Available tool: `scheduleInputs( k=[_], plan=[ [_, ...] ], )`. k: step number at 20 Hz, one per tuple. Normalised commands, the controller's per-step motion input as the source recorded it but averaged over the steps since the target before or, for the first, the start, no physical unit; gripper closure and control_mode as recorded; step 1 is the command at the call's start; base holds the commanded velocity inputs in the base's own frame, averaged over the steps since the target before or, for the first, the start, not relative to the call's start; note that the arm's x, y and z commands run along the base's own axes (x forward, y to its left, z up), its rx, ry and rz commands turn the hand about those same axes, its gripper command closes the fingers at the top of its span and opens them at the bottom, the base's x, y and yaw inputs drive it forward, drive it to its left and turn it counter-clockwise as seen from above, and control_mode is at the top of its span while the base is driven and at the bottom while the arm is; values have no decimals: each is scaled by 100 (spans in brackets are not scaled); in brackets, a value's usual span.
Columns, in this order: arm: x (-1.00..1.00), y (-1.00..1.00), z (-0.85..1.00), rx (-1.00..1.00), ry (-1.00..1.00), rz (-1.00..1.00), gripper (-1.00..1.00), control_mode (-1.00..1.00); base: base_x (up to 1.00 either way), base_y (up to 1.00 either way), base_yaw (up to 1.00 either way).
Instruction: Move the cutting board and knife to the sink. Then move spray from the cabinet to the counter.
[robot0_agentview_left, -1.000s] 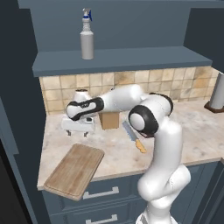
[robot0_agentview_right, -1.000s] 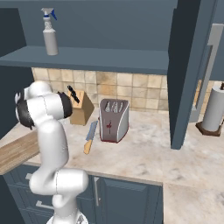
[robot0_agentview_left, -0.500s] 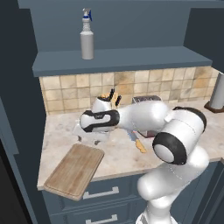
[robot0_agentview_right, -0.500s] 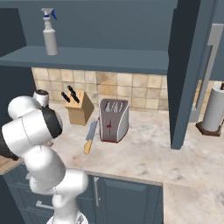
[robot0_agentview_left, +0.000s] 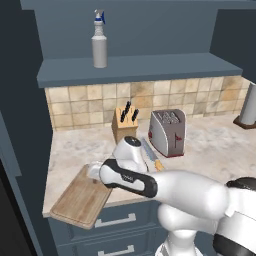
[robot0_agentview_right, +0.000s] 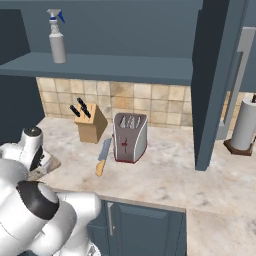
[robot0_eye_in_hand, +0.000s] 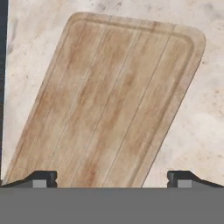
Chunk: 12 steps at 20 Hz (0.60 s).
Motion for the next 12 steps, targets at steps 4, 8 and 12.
scheduleInputs(
  k=[4,8,12],
  plan=[
    [-88,6,0,0,6,0,-100,-100,0,0,0],
    [-52,1,-12,0,17,0,-100,-100,0,0,0],
    [-17,0,-39,1,13,-4,-100,-100,0,0,0]
  ],
)
